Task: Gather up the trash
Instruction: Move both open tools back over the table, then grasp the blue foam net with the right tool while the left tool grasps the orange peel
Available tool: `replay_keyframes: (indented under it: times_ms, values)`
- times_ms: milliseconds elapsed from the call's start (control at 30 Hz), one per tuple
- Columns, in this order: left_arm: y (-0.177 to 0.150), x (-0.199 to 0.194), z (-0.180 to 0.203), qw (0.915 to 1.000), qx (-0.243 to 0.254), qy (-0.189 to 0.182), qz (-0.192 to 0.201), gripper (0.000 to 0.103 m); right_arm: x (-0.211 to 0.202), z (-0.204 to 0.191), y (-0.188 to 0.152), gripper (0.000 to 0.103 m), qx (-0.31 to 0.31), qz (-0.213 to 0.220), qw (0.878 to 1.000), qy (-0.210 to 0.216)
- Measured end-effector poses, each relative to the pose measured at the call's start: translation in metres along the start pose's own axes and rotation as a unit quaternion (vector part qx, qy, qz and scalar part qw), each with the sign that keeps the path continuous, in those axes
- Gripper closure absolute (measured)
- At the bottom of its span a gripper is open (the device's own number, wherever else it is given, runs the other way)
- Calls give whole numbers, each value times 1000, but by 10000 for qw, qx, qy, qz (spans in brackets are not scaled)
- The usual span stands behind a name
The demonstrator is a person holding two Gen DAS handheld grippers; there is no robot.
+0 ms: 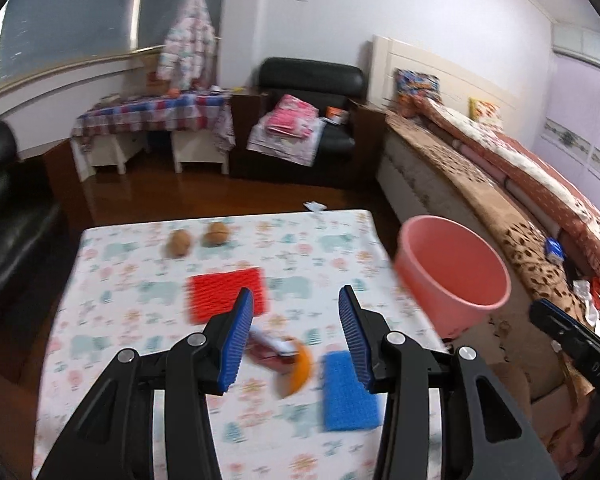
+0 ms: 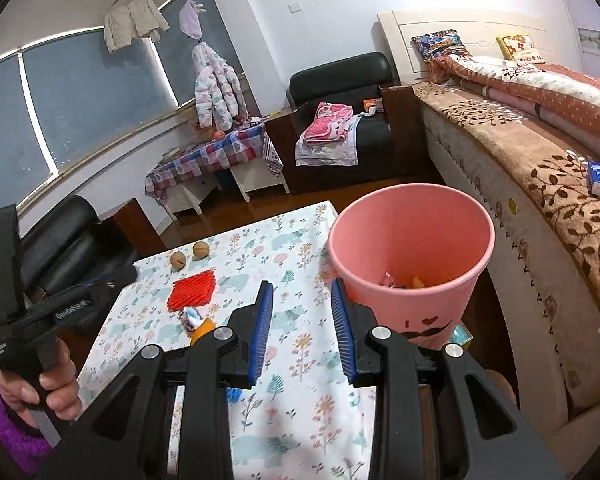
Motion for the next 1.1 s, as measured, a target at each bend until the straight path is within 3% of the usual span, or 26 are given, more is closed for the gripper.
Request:
replay_keyframes:
  times_ms: [167,400,733,1100]
  values:
    - [-14,-18,-55,9992,-294,259,-13,59,8,-23,-14,72,-119,-319,9991,268]
    - [-32,-19,-94,9978,-572,292,-138,59,40,-61,-40,72,-432,-1083,9909,673]
    - [-38,6,-107,9965,-765,3,-334,59,89,-88,-77,72,-725,-1972,9758,610]
    - [-40,31,-98,9947,-767,-385,-568,57,125,-93,-97,72,-1176,-2338,9650,193]
Point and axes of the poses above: each gripper's, at about its wrist camera, not at the fingertips, and x roughly the way its jaws point, z to its right, y to its top, the point moved 8 cm from there along x, roughly the way its jaws point, and after that the axes turned 6 degrees about -x, right-handed, at the moved point
